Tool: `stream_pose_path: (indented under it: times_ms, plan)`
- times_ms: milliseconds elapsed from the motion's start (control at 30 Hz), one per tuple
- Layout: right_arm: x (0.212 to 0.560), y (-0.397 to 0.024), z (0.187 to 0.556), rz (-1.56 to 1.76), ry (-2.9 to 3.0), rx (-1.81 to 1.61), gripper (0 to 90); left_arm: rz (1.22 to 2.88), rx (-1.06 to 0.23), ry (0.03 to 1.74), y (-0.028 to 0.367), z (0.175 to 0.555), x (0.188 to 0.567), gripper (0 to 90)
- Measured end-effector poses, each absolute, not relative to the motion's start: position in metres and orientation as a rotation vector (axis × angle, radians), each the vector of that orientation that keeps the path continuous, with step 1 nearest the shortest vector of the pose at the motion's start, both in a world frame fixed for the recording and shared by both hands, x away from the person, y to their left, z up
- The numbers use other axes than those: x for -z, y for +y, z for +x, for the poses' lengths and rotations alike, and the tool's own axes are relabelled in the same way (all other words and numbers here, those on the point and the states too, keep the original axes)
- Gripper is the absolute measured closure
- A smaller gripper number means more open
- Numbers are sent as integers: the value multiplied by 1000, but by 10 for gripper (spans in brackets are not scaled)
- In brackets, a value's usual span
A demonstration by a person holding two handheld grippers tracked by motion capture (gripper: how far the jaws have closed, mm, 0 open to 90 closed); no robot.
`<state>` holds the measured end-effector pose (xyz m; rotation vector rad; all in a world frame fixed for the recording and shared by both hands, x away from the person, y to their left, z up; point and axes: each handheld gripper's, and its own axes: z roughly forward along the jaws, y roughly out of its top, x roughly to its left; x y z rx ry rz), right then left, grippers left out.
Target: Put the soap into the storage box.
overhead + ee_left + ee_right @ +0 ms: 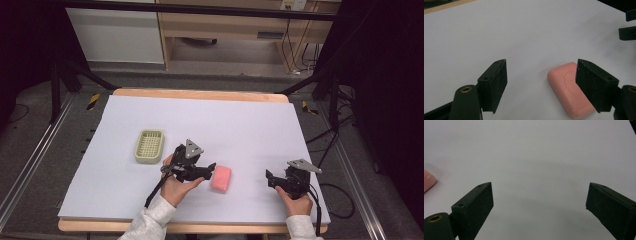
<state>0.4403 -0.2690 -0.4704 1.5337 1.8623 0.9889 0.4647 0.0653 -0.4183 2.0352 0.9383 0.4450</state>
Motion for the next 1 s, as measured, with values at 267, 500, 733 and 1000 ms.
stream_pose_path:
  times_ms: [267,500,733,1000]
  plan:
    - [470,-269,441,1531,1866,-987,78,2056,-434,935,57,464,421,252]
    - [470,-269,440,1529,1865,-992,75,2085,-421,925,47,464,426,252]
    - [470,-268,440,1531,1867,-988,75,2103,-411,915,38,463,430,253]
    - [470,-269,440,1529,1871,-986,75,2108,-391,920,32,463,433,252]
